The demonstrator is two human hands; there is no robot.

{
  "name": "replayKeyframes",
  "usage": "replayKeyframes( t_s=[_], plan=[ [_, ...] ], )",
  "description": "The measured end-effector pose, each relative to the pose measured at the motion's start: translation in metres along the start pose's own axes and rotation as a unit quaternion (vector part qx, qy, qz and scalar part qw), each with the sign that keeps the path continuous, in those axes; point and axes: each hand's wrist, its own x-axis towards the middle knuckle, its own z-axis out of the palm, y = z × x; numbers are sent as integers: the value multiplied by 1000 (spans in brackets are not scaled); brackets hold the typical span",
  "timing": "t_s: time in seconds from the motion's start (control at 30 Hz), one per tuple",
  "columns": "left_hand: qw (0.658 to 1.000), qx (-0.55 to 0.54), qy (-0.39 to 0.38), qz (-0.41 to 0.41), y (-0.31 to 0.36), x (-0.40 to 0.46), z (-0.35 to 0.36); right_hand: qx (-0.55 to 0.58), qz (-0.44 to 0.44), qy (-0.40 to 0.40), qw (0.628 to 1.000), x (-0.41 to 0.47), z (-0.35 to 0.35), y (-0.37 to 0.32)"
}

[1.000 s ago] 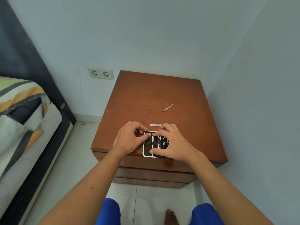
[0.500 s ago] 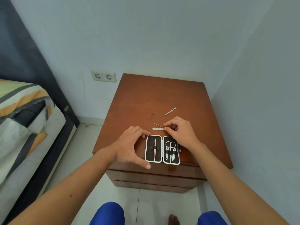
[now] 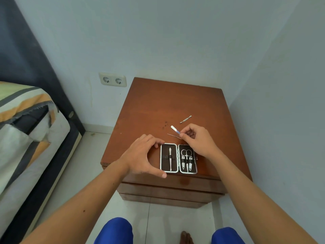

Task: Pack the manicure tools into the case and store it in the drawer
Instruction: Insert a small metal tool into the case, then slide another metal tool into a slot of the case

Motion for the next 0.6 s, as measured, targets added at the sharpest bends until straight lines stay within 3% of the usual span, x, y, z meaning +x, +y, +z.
replayKeyframes(
  t_s=[0.33,0.6],
  plan=[
    [1000,-9,14,-13,2,0,1,300,53,-27,952,-10,4,-25],
    [1000,-10,12,-20,3,0,1,282,26,-71,956,-10,13,-29]
  ],
)
